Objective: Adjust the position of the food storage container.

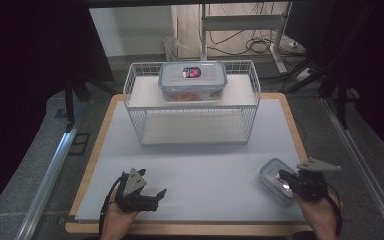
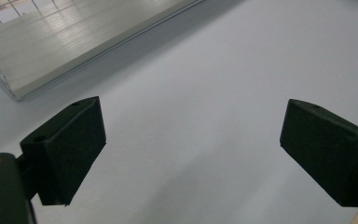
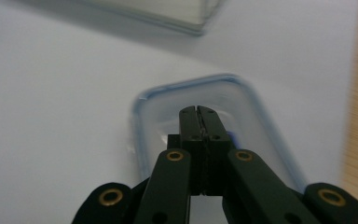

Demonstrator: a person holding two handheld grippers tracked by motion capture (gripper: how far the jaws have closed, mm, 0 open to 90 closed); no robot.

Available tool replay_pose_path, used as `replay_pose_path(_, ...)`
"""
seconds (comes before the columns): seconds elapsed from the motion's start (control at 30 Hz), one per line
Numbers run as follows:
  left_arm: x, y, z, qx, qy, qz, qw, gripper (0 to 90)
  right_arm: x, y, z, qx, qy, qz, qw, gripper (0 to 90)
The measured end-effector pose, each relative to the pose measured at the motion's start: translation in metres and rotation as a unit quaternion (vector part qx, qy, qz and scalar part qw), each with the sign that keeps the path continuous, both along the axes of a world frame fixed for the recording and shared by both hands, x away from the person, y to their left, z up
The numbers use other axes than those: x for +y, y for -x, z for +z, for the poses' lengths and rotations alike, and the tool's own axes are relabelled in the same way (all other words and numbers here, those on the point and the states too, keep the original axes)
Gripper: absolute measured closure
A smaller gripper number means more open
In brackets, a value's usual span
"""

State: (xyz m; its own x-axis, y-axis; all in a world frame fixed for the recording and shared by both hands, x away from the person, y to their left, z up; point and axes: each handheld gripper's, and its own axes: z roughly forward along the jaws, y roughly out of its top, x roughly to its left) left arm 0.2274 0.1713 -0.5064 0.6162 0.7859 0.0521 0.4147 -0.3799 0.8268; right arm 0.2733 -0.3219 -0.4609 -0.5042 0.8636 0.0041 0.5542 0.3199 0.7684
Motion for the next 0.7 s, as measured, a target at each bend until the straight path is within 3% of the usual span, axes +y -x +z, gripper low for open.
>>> replay_pose_path(0.1, -0.001, 0.0, 0.0, -0.001, -0.001, -0.002, 1.0, 6.7, -0.024, 0.005, 0.003, -0.012, -0.004, -0.042, 0.999, 89.5)
replay_pose_path(0.3, -0.002, 0.0, -0.001, 0.003, -0.004, -0.006, 1.0, 6.8, -0.047, 0.008, 0.0, -0.011, 0.0, -0.09, 0.9959, 89.5)
replay_pose_path(0.53, -0.004, 0.0, -0.002, 0.005, -0.011, -0.012, 0.9999, 7.0, -0.062, 0.001, -0.016, 0.027, 0.015, -0.123, 0.9919, 89.5)
replay_pose_path(0.7, -0.005, -0.001, -0.002, 0.006, -0.012, -0.014, 0.9998, 7.0, -0.065, 0.009, -0.024, 0.055, 0.015, -0.133, 0.9895, 89.5)
